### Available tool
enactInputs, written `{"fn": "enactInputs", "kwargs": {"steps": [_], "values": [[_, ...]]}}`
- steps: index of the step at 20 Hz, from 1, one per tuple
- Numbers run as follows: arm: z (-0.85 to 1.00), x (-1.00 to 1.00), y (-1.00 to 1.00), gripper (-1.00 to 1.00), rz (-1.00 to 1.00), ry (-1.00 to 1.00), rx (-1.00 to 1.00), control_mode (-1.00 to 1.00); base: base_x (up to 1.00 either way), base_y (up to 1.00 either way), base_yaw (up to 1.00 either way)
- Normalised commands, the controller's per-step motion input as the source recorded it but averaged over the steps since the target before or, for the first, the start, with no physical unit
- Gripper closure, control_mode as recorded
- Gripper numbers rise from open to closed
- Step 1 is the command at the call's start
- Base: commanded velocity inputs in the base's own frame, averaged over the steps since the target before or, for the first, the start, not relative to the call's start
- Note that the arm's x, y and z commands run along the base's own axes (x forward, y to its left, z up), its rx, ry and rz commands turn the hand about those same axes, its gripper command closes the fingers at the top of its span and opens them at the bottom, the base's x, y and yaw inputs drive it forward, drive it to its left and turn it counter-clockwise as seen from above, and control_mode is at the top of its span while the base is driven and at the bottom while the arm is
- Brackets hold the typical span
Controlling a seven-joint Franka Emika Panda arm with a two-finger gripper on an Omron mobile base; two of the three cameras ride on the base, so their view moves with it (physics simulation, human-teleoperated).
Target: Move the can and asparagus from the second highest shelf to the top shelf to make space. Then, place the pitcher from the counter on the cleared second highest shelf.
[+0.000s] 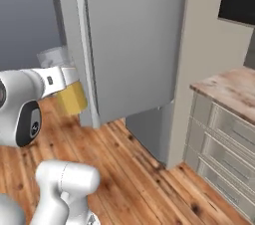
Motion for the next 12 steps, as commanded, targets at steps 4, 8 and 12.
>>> {"fn": "enactInputs", "kwargs": {"steps": [4,8,12], "values": [[0.0,0.0,0.0,1.0,0.0,0.0,0.0,1.0,0.0,0.81,0.25],[0.0,0.0,0.0,1.0,0.0,0.0,0.0,1.0,0.02,0.91,0.2],[0.0,0.0,0.0,1.0,0.0,0.0,0.0,1.0,0.09,0.96,0.18]]}}
